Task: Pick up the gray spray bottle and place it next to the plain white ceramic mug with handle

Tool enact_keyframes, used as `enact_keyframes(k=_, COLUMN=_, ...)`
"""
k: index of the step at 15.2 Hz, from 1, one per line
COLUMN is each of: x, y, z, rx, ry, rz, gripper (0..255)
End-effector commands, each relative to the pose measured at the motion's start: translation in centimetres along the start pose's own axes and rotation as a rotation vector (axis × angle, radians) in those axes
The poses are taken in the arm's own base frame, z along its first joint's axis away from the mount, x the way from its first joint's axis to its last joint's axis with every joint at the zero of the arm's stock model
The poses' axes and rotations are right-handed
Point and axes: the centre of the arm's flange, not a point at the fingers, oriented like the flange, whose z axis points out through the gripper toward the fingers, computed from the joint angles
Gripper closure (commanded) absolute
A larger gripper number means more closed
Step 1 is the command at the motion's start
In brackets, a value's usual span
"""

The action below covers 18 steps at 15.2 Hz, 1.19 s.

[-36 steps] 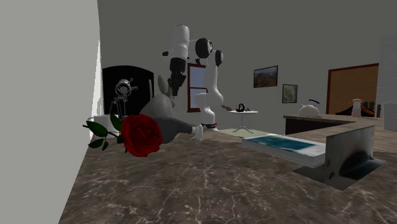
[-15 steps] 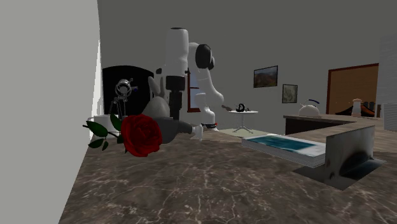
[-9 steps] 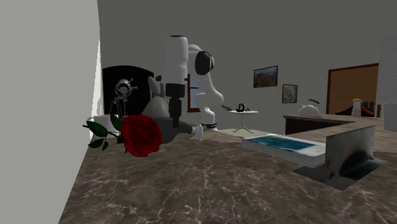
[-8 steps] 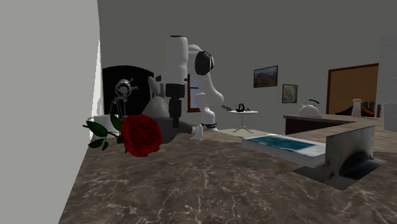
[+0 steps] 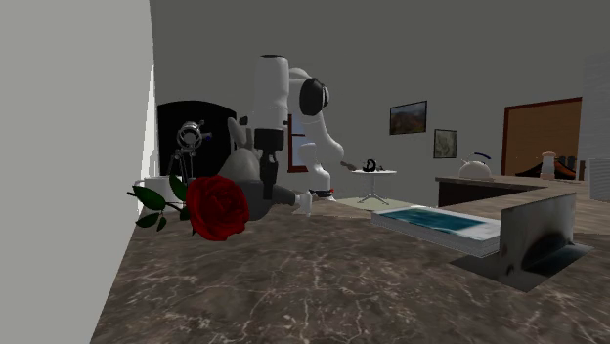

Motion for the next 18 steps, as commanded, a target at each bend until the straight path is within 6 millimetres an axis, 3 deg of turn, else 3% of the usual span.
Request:
enact_keyframes(k=1, x=0.0, y=0.0, z=0.0, rx=0.000, ry=0.000, rz=0.000, gripper=255)
enact_keyframes(k=7, x=0.0, y=0.0, z=0.0, rx=0.000, ry=0.000, rz=0.000, gripper=255)
enact_keyframes(k=18, x=0.3, y=0.1, z=-5.8, rx=0.000, ry=0.000, rz=0.000, gripper=255)
